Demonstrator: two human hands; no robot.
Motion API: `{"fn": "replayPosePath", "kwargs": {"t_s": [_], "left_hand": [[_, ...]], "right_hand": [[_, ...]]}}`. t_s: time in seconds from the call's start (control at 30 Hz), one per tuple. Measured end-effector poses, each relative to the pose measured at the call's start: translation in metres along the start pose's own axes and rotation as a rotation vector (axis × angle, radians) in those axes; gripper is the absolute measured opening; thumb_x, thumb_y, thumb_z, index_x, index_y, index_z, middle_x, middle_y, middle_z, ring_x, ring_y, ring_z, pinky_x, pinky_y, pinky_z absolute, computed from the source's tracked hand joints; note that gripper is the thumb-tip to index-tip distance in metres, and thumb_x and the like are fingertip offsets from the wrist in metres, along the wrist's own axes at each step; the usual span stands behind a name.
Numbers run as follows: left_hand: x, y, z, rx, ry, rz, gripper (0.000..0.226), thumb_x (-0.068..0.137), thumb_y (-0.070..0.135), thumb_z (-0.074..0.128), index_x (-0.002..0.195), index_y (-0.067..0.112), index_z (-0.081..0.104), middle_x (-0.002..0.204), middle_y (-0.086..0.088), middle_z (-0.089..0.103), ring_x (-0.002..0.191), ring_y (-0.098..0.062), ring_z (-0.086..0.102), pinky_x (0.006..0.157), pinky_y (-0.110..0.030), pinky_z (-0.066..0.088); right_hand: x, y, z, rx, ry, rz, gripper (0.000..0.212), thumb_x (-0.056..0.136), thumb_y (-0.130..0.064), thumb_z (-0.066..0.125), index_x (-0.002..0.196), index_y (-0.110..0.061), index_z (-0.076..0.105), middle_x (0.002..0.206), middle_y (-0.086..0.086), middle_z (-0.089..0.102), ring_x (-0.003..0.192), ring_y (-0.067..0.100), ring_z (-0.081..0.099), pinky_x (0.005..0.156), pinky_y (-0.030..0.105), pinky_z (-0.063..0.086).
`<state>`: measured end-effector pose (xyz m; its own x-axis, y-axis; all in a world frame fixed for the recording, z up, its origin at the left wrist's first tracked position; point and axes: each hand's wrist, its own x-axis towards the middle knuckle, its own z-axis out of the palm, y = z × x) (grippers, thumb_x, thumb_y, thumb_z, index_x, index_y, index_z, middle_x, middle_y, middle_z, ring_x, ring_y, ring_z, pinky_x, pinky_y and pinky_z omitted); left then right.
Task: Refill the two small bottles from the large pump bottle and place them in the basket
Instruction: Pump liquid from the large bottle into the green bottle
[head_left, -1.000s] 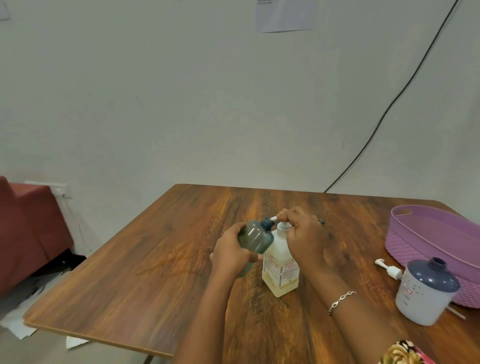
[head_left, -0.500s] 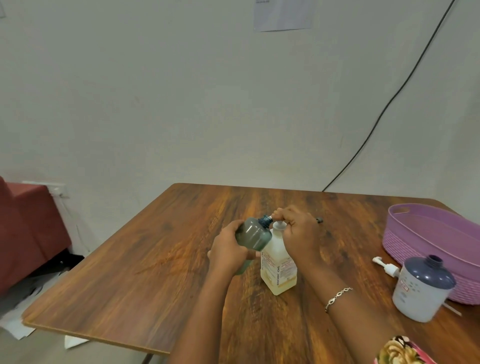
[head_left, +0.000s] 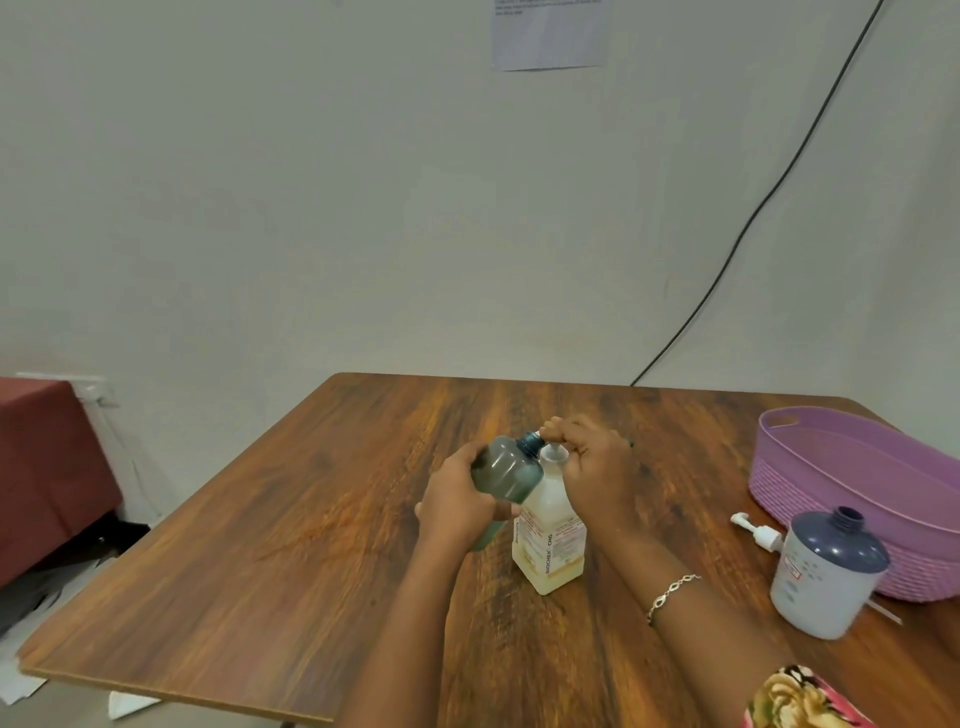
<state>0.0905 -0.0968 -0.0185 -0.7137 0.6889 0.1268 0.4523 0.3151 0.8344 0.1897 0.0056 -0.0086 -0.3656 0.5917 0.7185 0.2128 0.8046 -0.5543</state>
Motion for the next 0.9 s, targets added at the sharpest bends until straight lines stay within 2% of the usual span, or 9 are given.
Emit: {"fn": "replayPosePath", "kwargs": {"t_s": [0.1, 0.13, 0.23, 0.37, 0.5, 0.6, 0.67, 0.8, 0.9], "left_hand": [[0.003, 0.001, -0.002, -0.015, 0.016, 0.008, 0.082, 0.063, 0.015, 0.083, 0.134, 0.023, 0.045, 0.128, 0.004, 0.052, 0.116, -0.02, 0.047, 0.101, -0.049, 0.038], [0.003, 0.001, -0.001, -0.014, 0.018, 0.008, 0.082, 0.062, 0.014, 0.084, 0.134, 0.023, 0.045, 0.127, 0.004, 0.052, 0.116, -0.02, 0.047, 0.101, -0.048, 0.038], [0.003, -0.001, 0.002, -0.015, 0.016, 0.012, 0.082, 0.062, 0.015, 0.084, 0.134, 0.023, 0.045, 0.127, 0.005, 0.052, 0.117, -0.02, 0.047, 0.1, -0.049, 0.038], [-0.001, -0.003, 0.005, -0.03, 0.011, -0.007, 0.08, 0.062, 0.015, 0.084, 0.132, 0.023, 0.047, 0.126, 0.004, 0.051, 0.115, -0.021, 0.048, 0.101, -0.049, 0.038], [-0.003, 0.001, 0.001, -0.037, 0.019, 0.004, 0.079, 0.062, 0.014, 0.084, 0.132, 0.023, 0.047, 0.125, 0.005, 0.052, 0.114, -0.02, 0.048, 0.1, -0.049, 0.038], [-0.003, 0.003, -0.002, -0.037, 0.024, 0.01, 0.078, 0.062, 0.014, 0.083, 0.131, 0.023, 0.048, 0.125, 0.005, 0.053, 0.114, -0.02, 0.048, 0.1, -0.049, 0.038], [-0.002, 0.002, -0.001, -0.027, 0.022, 0.01, 0.078, 0.062, 0.014, 0.083, 0.131, 0.023, 0.048, 0.124, 0.005, 0.053, 0.114, -0.02, 0.048, 0.099, -0.05, 0.039], [-0.003, -0.001, 0.002, -0.026, 0.018, 0.001, 0.079, 0.061, 0.015, 0.084, 0.131, 0.025, 0.048, 0.116, 0.01, 0.052, 0.112, -0.019, 0.049, 0.098, -0.05, 0.039], [-0.002, -0.004, 0.001, -0.036, 0.024, -0.013, 0.079, 0.061, 0.015, 0.084, 0.131, 0.025, 0.048, 0.123, 0.007, 0.053, 0.111, -0.018, 0.049, 0.098, -0.05, 0.04]], "right_hand": [[0.012, -0.003, -0.009, 0.053, -0.047, 0.008, 0.022, 0.078, 0.01, 0.055, 0.084, -0.003, 0.072, 0.082, 0.007, 0.069, 0.073, 0.015, 0.06, 0.064, 0.011, 0.042], [0.012, -0.003, -0.009, 0.049, -0.052, 0.008, 0.022, 0.078, 0.009, 0.055, 0.084, -0.003, 0.072, 0.081, 0.007, 0.069, 0.073, 0.016, 0.06, 0.064, 0.012, 0.042], [0.002, 0.0, -0.004, -0.042, -0.006, -0.006, 0.028, 0.076, 0.011, 0.053, 0.085, -0.006, 0.073, 0.084, 0.005, 0.07, 0.078, 0.025, 0.056, 0.064, 0.029, 0.045], [-0.002, 0.001, 0.002, -0.026, 0.042, -0.025, 0.025, 0.075, 0.008, 0.052, 0.079, -0.005, 0.073, 0.078, 0.005, 0.07, 0.07, 0.022, 0.054, 0.059, 0.026, 0.038], [0.007, -0.002, -0.009, 0.059, -0.008, 0.023, 0.024, 0.078, 0.01, 0.054, 0.082, -0.004, 0.073, 0.082, 0.006, 0.071, 0.072, 0.014, 0.058, 0.073, 0.035, 0.049], [0.015, -0.004, -0.011, 0.049, -0.041, -0.001, 0.024, 0.078, 0.009, 0.052, 0.079, -0.003, 0.073, 0.08, 0.007, 0.071, 0.075, 0.023, 0.062, 0.076, 0.043, 0.049], [0.01, -0.002, -0.005, -0.041, -0.025, -0.011, 0.027, 0.077, 0.01, 0.05, 0.079, -0.005, 0.072, 0.082, 0.005, 0.07, 0.078, 0.03, 0.059, 0.073, 0.04, 0.047], [0.001, 0.005, 0.004, -0.113, 0.002, -0.018, 0.023, 0.077, 0.008, 0.056, 0.08, -0.008, 0.072, 0.082, 0.003, 0.069, 0.08, 0.03, 0.05, 0.065, 0.029, 0.034], [0.005, 0.004, 0.006, -0.047, -0.028, 0.02, 0.025, 0.078, 0.008, 0.054, 0.083, -0.008, 0.073, 0.086, 0.002, 0.07, 0.084, 0.031, 0.056, 0.072, 0.034, 0.041]]}}
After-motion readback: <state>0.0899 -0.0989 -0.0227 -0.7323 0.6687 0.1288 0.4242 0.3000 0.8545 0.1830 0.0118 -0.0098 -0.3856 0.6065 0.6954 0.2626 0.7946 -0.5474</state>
